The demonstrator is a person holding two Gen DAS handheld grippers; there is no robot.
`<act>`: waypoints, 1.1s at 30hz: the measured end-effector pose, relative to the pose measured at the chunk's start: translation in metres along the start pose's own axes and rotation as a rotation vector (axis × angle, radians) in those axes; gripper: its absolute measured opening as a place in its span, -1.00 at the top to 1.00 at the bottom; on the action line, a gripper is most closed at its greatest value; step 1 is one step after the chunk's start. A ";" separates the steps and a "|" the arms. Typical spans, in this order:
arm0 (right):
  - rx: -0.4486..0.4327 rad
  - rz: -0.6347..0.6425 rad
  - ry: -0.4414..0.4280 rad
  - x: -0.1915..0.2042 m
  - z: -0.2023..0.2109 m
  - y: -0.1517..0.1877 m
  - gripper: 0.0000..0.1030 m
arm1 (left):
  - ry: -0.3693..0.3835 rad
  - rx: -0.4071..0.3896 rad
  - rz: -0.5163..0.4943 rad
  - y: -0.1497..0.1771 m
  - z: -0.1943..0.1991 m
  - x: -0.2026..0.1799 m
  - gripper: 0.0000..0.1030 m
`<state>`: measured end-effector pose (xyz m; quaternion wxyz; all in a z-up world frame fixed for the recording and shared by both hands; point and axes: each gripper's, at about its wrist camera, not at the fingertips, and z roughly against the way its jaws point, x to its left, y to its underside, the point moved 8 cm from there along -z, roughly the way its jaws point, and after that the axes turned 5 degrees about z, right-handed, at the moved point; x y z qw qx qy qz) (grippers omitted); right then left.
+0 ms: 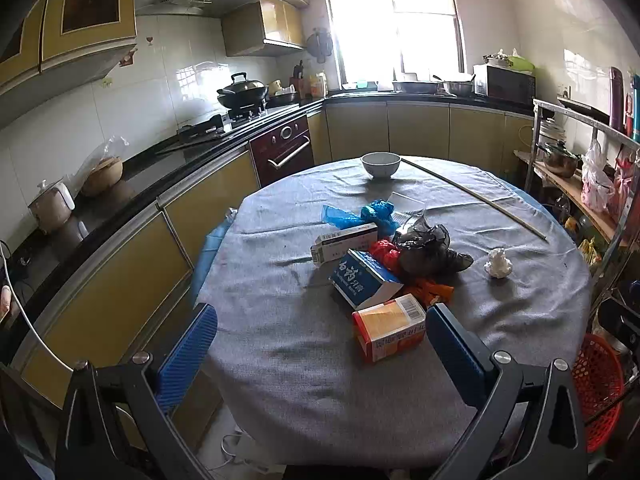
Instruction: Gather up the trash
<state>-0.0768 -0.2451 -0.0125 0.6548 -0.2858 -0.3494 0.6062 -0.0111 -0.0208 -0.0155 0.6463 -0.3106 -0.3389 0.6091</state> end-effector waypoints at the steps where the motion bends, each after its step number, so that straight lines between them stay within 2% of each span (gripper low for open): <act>1: 0.001 -0.001 -0.001 0.000 0.000 0.000 -1.00 | 0.000 0.001 0.000 0.000 0.000 0.000 -1.00; 11: 0.026 0.025 0.019 0.004 0.003 0.002 -1.00 | 0.007 0.005 0.000 0.001 0.000 0.001 -1.00; 17: 0.072 0.057 0.046 0.004 0.002 0.005 -1.00 | 0.009 0.010 0.002 0.002 -0.001 0.002 -1.00; 22: 0.008 0.024 0.014 0.006 0.002 0.002 -1.00 | 0.010 0.013 0.000 0.003 -0.001 0.003 -1.00; 33: -0.011 0.010 0.006 0.006 0.001 0.002 -1.00 | 0.013 0.015 -0.003 0.004 -0.001 0.000 -1.00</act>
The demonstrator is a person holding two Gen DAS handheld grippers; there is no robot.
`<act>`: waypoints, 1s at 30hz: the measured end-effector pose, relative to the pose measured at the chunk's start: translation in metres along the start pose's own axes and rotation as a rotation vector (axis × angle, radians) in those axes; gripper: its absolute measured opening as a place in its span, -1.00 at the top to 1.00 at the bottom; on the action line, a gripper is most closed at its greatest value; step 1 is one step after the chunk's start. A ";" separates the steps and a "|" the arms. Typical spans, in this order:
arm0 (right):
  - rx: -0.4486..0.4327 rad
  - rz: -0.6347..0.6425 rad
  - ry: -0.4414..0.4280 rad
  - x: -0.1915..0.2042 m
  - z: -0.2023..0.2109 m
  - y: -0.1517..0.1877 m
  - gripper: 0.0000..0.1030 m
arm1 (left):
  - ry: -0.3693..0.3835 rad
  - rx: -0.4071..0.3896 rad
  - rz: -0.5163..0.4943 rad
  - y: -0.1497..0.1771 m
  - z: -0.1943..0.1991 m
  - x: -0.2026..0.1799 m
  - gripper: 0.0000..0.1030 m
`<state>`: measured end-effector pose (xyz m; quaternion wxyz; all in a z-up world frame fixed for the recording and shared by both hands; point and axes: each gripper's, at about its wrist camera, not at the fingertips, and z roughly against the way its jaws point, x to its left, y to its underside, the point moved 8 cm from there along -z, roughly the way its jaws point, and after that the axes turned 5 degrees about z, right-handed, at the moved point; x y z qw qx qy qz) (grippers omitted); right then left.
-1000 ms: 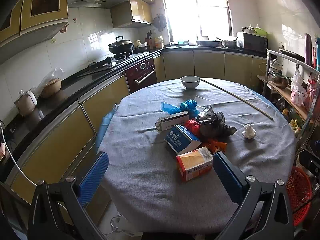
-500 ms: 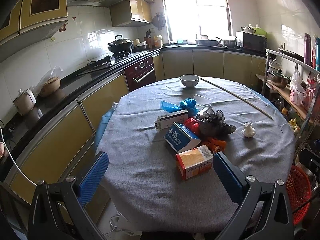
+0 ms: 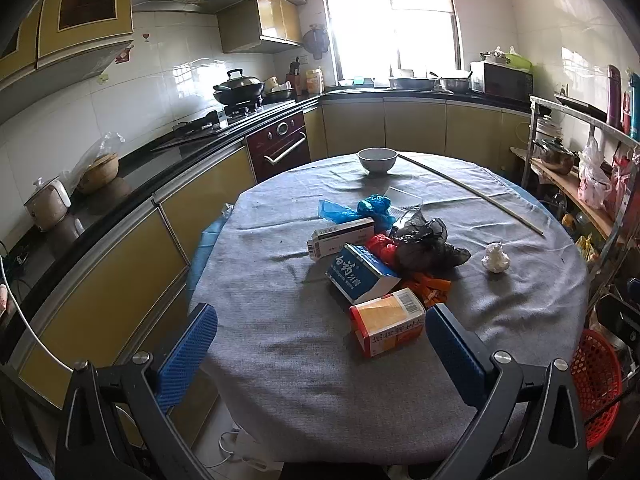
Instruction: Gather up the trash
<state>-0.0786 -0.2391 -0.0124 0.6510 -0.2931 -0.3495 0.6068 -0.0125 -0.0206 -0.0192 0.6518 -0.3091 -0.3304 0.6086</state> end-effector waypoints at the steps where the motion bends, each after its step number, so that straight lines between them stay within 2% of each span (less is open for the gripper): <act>1: 0.001 -0.003 -0.001 0.000 0.000 0.000 -1.00 | 0.001 0.001 0.001 0.000 0.000 0.000 -1.00; 10: 0.005 -0.020 -0.006 -0.004 -0.005 0.002 -1.00 | 0.006 0.011 -0.001 0.002 -0.004 0.001 -1.00; 15: 0.013 -0.025 0.000 -0.008 -0.011 0.005 -1.00 | 0.039 0.060 0.002 0.011 -0.023 0.008 -1.00; 21: 0.029 -0.039 0.016 -0.020 -0.028 0.011 -1.00 | 0.153 0.186 -0.008 0.031 -0.064 0.008 -1.00; 25: 0.064 -0.068 0.009 -0.031 -0.049 0.010 -1.00 | 0.225 0.245 -0.033 0.041 -0.089 -0.006 -1.00; 30: 0.117 -0.085 -0.022 -0.039 -0.085 0.004 -0.99 | 0.326 0.274 -0.095 0.041 -0.110 -0.028 -1.00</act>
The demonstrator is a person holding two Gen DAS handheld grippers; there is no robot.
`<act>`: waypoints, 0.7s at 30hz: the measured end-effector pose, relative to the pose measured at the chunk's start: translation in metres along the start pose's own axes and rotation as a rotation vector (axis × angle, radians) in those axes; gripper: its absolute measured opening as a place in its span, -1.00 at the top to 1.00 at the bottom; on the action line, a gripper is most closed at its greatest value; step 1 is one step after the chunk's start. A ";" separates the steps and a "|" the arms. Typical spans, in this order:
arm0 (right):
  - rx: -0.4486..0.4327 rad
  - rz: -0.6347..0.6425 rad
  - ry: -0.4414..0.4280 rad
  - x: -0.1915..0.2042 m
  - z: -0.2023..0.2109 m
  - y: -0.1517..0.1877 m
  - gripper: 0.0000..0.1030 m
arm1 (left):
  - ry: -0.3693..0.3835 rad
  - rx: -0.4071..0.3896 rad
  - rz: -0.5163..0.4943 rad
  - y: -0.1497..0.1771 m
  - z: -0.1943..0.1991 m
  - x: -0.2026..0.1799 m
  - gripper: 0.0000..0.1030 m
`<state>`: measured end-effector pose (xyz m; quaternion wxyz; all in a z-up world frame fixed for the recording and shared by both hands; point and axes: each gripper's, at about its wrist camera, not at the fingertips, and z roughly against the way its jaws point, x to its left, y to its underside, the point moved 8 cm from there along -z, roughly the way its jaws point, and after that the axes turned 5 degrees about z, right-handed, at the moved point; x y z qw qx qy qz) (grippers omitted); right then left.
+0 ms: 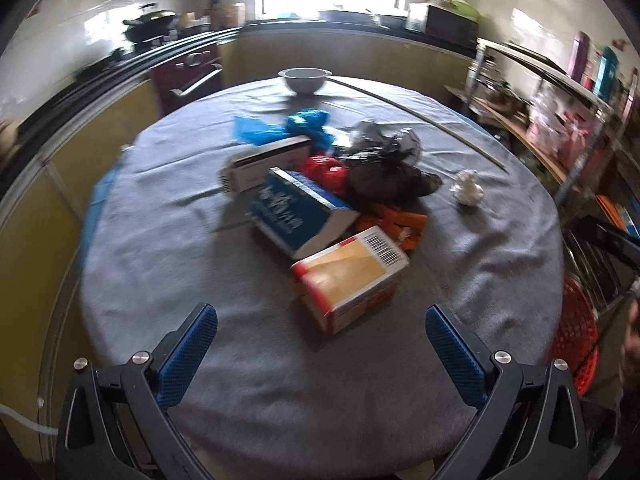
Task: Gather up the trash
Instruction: 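Grasp the white tissue with the right tool while the left tool grasps the orange-white box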
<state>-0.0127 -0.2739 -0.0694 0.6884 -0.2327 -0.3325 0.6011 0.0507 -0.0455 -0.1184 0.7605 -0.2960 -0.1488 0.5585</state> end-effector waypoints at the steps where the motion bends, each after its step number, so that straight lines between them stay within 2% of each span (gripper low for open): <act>1: 0.006 0.000 -0.001 -0.002 -0.009 -0.003 -0.99 | 0.019 -0.001 -0.018 -0.003 -0.006 -0.003 -1.00; 5: 0.047 -0.016 -0.032 -0.006 -0.041 -0.014 -0.90 | 0.060 0.006 -0.055 -0.015 -0.025 -0.006 -1.00; 9: 0.066 -0.003 -0.022 -0.013 -0.075 -0.026 -0.75 | 0.101 0.030 -0.075 -0.020 -0.042 -0.010 -1.00; 15: 0.121 -0.056 -0.020 -0.032 -0.127 -0.043 -0.52 | 0.163 0.054 -0.089 -0.021 -0.058 -0.018 -0.98; 16: 0.129 -0.061 -0.016 -0.034 -0.135 -0.045 -0.49 | 0.175 0.056 -0.092 -0.020 -0.059 -0.020 -0.92; 18: 0.150 -0.068 -0.012 -0.038 -0.151 -0.048 -0.30 | 0.189 0.062 -0.099 -0.019 -0.061 -0.022 -0.81; 21: 0.189 -0.096 -0.008 -0.043 -0.173 -0.047 -0.25 | 0.200 0.075 -0.090 -0.017 -0.064 -0.022 -0.61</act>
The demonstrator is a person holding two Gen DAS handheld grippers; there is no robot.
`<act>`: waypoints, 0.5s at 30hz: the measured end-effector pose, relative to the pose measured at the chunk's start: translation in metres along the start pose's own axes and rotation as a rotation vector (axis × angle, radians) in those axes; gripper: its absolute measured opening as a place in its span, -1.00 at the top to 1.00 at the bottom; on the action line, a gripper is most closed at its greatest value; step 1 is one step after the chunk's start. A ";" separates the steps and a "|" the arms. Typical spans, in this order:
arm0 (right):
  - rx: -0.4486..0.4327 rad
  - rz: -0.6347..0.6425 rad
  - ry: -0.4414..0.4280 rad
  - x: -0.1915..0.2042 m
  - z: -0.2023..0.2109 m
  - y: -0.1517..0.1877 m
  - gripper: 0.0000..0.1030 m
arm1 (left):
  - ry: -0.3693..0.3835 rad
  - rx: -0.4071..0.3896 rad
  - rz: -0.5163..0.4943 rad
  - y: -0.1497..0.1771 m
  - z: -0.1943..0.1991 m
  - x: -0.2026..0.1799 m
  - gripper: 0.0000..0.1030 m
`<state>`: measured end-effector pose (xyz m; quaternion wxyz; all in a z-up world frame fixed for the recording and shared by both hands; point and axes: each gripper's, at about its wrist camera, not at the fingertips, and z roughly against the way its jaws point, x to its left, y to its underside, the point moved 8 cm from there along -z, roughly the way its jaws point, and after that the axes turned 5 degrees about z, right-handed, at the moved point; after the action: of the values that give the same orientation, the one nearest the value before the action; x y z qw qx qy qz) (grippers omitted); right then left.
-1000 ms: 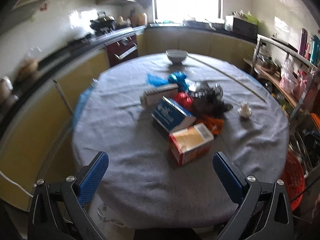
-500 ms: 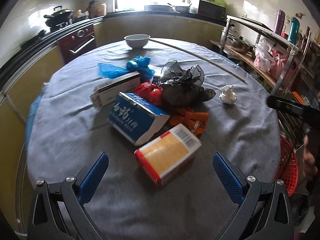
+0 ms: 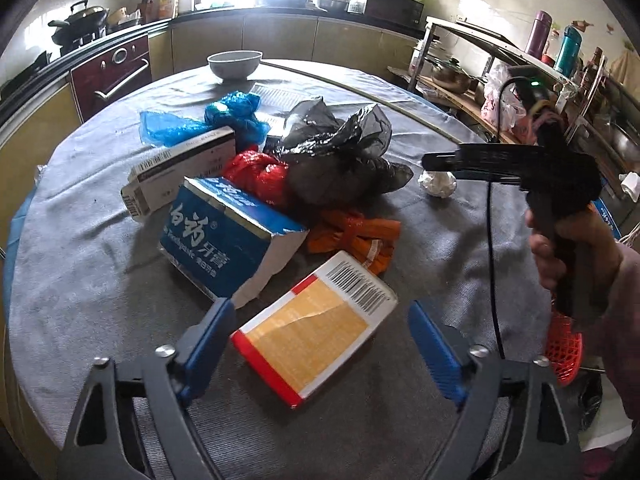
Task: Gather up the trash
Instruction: 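Grasp the white tissue with the right tool while the left tool grasps the orange-white box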
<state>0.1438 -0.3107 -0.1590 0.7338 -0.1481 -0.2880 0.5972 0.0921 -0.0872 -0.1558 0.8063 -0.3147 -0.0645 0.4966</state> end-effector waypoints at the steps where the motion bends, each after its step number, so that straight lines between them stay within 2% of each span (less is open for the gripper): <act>1: 0.011 -0.011 0.002 -0.002 -0.005 0.001 -0.24 | 0.010 0.006 0.007 0.001 -0.001 0.000 -0.50; 3: 0.022 -0.024 0.020 -0.005 -0.013 0.002 -0.16 | 0.038 0.028 0.028 0.006 -0.004 -0.002 -0.39; 5: 0.033 -0.037 0.015 -0.007 -0.017 0.006 0.05 | 0.051 0.040 0.035 0.009 -0.005 -0.006 -0.34; 9: 0.014 -0.040 0.017 -0.010 -0.013 0.010 0.10 | 0.067 0.055 0.028 0.016 -0.006 -0.017 -0.31; 15: 0.001 -0.067 -0.016 -0.012 0.003 0.024 0.11 | 0.051 0.055 0.018 0.018 -0.008 -0.027 -0.31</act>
<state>0.1217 -0.3172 -0.1734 0.7511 -0.1332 -0.2981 0.5738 0.0677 -0.1082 -0.1666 0.8117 -0.3054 -0.0274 0.4971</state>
